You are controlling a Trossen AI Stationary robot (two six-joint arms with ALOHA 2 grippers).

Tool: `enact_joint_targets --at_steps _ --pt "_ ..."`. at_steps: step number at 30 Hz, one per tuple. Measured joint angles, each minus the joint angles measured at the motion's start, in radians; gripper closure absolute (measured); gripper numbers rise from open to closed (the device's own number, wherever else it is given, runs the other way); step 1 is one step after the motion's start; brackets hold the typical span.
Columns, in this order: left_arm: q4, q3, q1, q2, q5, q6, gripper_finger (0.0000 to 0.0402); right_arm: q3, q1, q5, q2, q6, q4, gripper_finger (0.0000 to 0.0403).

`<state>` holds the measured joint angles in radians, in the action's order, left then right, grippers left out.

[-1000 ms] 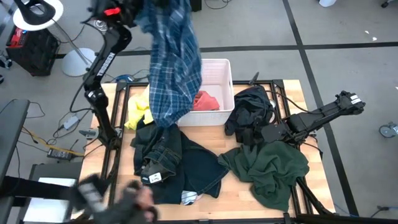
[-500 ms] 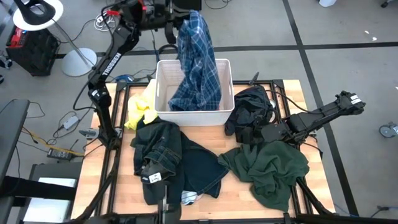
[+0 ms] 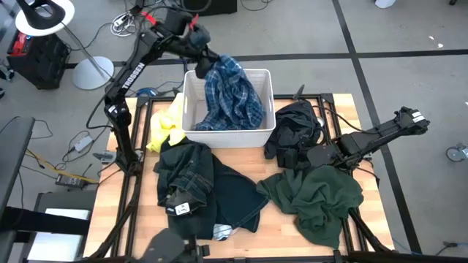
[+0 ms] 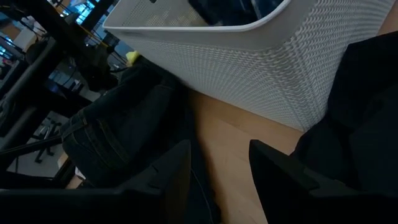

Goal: Sort clothes
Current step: Put the patterned shirt into the laundry organizer

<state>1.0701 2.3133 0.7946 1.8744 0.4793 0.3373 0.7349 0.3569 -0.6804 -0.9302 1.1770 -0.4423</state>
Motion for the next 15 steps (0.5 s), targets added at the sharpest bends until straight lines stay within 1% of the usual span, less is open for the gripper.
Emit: enact_joint_targets --at_steps 3,6,9,11,15 --pt "-0.015 -0.072 -0.015 0.003 -0.004 0.009 0.0401 0.000 0.000 0.000 0.000 0.007 0.000 0.0239" --pt "-0.063 -0.178 -0.038 0.003 -0.020 0.046 0.0401 0.000 0.000 -0.001 -0.001 0.010 0.001 0.0239" --pt "-0.068 -0.277 -0.061 0.004 -0.064 0.052 0.0401 0.000 0.000 -0.005 -0.001 0.025 0.004 0.0239" --pt "-0.084 -0.344 -0.079 0.004 -0.107 0.053 0.0401 0.000 0.000 -0.006 -0.001 0.029 0.006 0.0239" --pt "-0.115 -0.481 -0.116 0.004 -0.248 0.084 0.0401 0.000 0.000 -0.006 -0.001 0.051 0.008 0.0239"
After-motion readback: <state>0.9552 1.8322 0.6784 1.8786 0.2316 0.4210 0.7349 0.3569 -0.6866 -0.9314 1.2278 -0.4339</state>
